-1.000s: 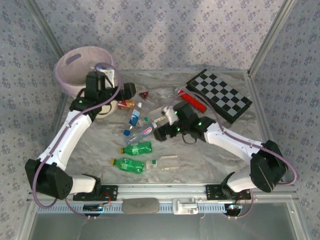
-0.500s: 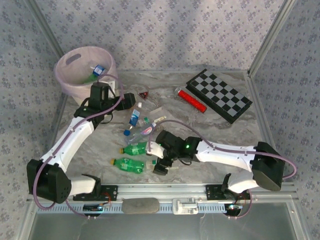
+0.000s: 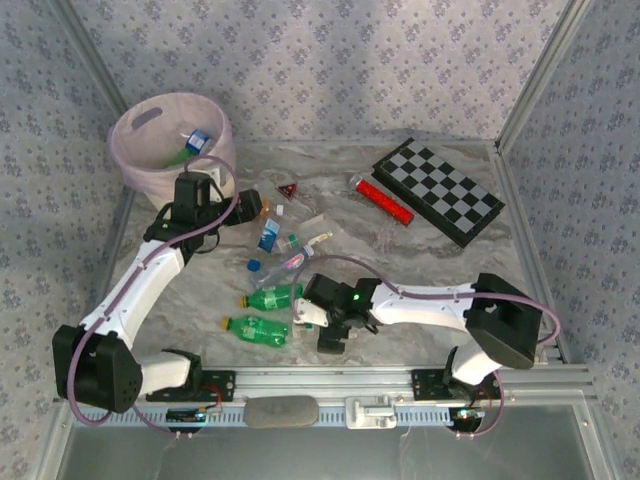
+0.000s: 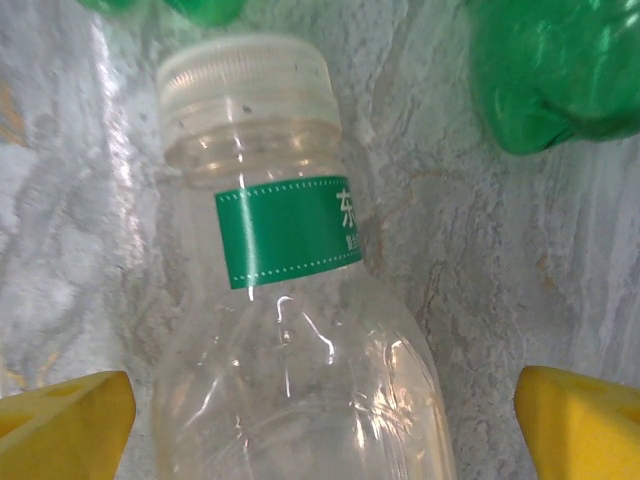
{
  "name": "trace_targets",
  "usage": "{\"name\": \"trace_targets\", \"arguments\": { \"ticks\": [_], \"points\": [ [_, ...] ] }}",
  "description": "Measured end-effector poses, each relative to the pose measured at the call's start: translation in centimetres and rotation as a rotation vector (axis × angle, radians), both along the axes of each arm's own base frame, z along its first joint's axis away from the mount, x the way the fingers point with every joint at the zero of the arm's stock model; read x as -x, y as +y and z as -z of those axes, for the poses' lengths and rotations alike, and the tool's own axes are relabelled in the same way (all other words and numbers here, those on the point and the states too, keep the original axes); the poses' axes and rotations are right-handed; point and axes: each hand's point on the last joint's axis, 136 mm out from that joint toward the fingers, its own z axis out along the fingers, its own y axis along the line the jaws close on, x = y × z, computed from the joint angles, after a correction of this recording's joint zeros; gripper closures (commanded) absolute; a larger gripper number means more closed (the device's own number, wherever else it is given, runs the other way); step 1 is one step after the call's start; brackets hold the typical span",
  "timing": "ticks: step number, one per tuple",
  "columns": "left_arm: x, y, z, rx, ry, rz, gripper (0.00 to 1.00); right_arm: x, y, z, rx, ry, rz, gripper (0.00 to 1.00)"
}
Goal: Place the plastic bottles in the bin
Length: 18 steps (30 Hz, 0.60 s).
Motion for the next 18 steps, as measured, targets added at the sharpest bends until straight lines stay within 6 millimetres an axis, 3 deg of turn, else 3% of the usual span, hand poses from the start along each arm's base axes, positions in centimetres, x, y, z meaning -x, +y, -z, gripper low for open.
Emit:
{"name": "trace_targets", "arguments": {
  "ticks": [5,9,12,16,18],
  "points": [
    [-0.1,0.0,-0.2,0.007,-0.009,-0.002,0.00,-0.2,-0.5,1.5,0.055,-0.002,-0.010,0.08],
    [0.1,0.0,-0.5,0.015,-0.016,-0.007,0.00,-0.1,-0.5,2.0,0.064,0.006,-0.020,0.23],
    [0.2,0.0,-0.6,0.023,-0.018,-0.011,0.00,-0.1,-0.3,2.0,0.058,0.005,-0.019,0.28],
    [0.4,-0.1,-0.4,0.035,-0.011,-0.008,0.00,-0.4,-0.3,1.9,0.052,0.000,-0.010,0.48],
    [0.6,-0.1,-0.2,0.040,-0.006,-0.006,0.00,-0.5,-0.1,1.6,0.040,-0.002,-0.001,0.48]
  ]
}}
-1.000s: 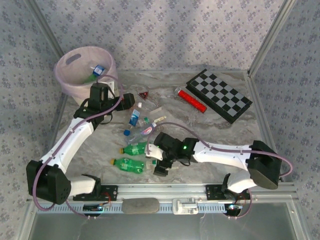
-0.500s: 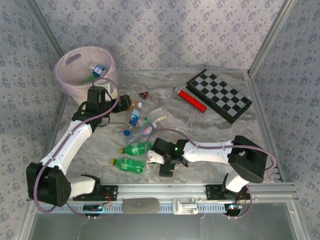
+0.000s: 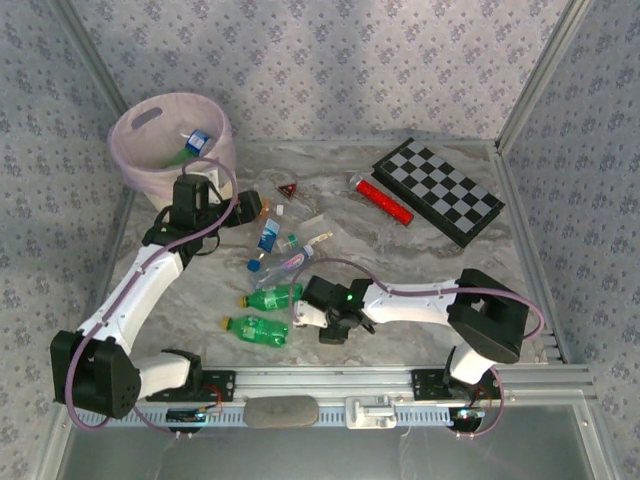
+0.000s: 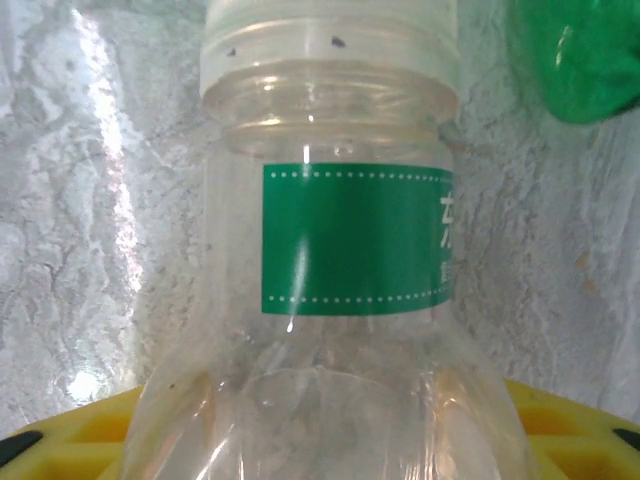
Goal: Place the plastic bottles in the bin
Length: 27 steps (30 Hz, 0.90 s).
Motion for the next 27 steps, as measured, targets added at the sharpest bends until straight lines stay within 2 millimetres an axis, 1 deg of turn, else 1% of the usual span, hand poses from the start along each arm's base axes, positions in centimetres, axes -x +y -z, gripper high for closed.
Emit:
{"name": "trace_targets", "arguments": {
  "ticks": [3,6,9,12,14,18,23,27],
  "points": [
    [0.4,0.0,0.3,0.009,0.005,0.003,0.00,0.0,0.0,-0.6,-0.018,-0.006,0.008,0.49],
    [0.7,-0.1,0.3,0.022,0.006,0.009,0.00,-0.2,0.0,-1.7,-0.052,-0.009,0.034,0.49],
    [1.0,-0.4,-0.2,0.042,-0.007,0.020,0.00,-1.2,0.0,-3.6,-0.121,-0.014,0.103,0.49],
    [1.1,-0.8,-0.9,0.067,-0.030,0.034,0.00,-3.2,-0.2,-5.6,-0.203,-0.018,0.211,0.48],
    [1.3,-1.4,-1.5,0.085,-0.046,0.050,0.00,-5.1,-0.2,-7.1,-0.267,-0.026,0.301,0.48],
    [1.9,-2.9,-2.4,0.131,-0.061,0.092,0.00,-8.5,0.3,-9.7,-0.386,-0.069,0.447,0.48],
    [2.3,-5.0,-3.9,0.240,-0.076,0.126,0.00,-12.9,0.5,-13.1,-0.549,-0.161,0.635,0.48],
    [2.0,-6.5,-4.2,0.343,-0.062,0.135,0.00,-15.7,0.4,-15.6,-0.673,-0.222,0.719,0.48]
  ]
}}
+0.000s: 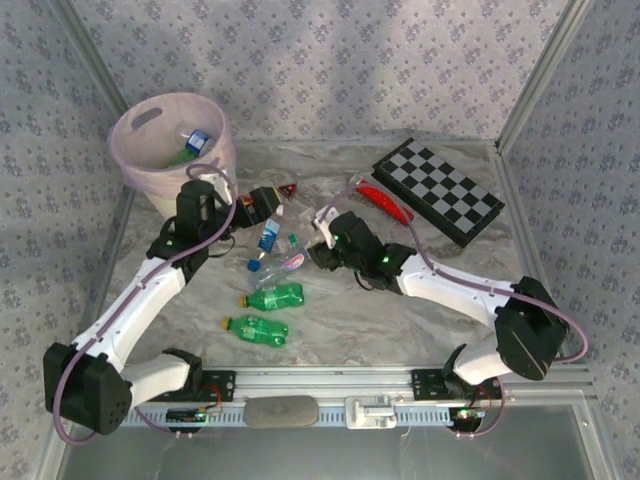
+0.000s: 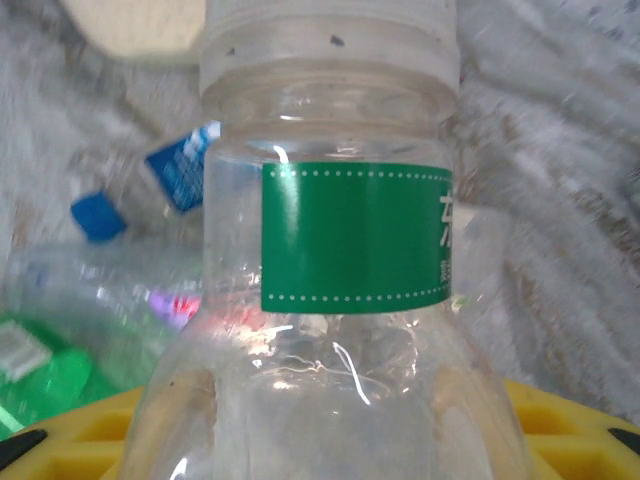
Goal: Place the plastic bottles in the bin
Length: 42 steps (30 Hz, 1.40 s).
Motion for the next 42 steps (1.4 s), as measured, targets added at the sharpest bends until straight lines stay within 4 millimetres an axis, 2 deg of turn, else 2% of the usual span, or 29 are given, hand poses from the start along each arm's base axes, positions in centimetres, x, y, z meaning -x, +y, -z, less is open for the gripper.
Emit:
{"name": "trace_targets", "arguments": {
  "ticks": [5,11,16,21,26,30,35,42],
  "points": [
    [-1.1,-2.3,0.6,0.092,0.039,0.023,0.02,-2.6,0.3,-2.2,-0.092,-0.079,0.030,0.48],
    [-1.6,-5.1,1.5,0.121,0.063,0.081,0.09,-4.1,1.1,-4.4,-0.191,-0.144,-0.004,0.47],
    [-2.8,-6.1,0.4,0.138,0.042,0.101,0.11,-5.4,0.9,-5.1,-0.234,-0.177,-0.003,0.46],
    [-3.4,-6.5,1.0,0.138,0.044,0.102,0.10,-6.2,0.9,-4.4,-0.245,-0.164,-0.017,0.46],
    [-3.0,-7.7,1.4,0.133,0.046,0.135,0.07,-6.4,1.4,-3.4,-0.264,-0.123,-0.052,0.47],
    [-2.6,-8.2,1.2,0.129,0.034,0.156,0.07,-6.4,1.7,-3.6,-0.313,-0.081,-0.073,0.48],
    [-2.7,-8.5,1.2,0.115,0.016,0.167,0.15,-6.5,1.7,-4.2,-0.362,-0.067,-0.098,0.48],
    [-3.6,-9.6,1.6,0.102,0.010,0.195,0.26,-5.5,3.0,-4.6,-0.388,-0.046,-0.174,0.47]
  ]
}}
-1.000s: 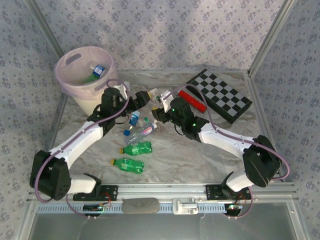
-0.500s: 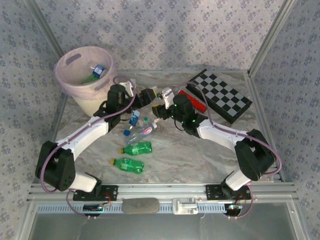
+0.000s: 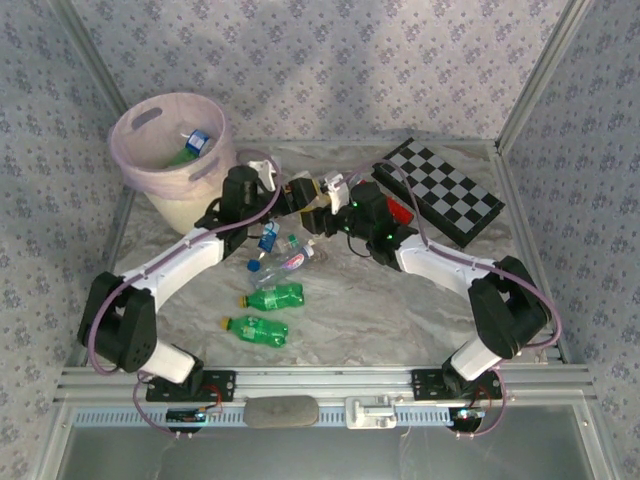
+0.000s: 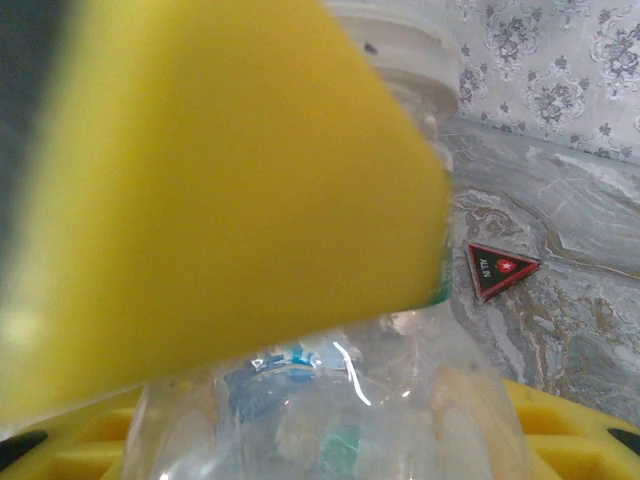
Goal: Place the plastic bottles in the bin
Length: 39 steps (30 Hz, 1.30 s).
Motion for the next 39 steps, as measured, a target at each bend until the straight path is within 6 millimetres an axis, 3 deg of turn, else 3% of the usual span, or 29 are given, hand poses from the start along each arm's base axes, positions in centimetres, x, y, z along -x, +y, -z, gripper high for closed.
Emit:
{"name": "trace_targets", "arguments": {
  "ticks": [10,17,23,27,33,39],
  "points": [
    [-0.1,-0.7,-0.2,-0.005,-0.023,0.026,0.49,0.9,0.8,0.6,0.024,0.006,-0.040,0.44],
    [-0.2,-0.7,-0.1,-0.050,-0.055,0.033,0.74,1.1,0.8,0.8,0.033,0.017,-0.046,0.39],
    [-0.8,-0.2,-1.1,-0.075,-0.068,0.007,0.75,1.0,0.9,0.0,0.020,-0.005,-0.047,0.16],
    [-2.2,1.4,-2.4,-0.106,-0.097,-0.044,0.75,1.4,0.6,-1.6,0.002,-0.035,-0.048,0.08],
    [-5.2,5.5,-7.2,-0.160,-0.188,-0.144,0.75,2.4,-1.4,-4.7,-0.043,-0.090,-0.032,0.01],
    [-6.8,9.5,-15.6,-0.226,-0.366,-0.250,0.75,2.7,-3.3,-5.3,-0.048,-0.107,0.006,0.01]
  ]
}}
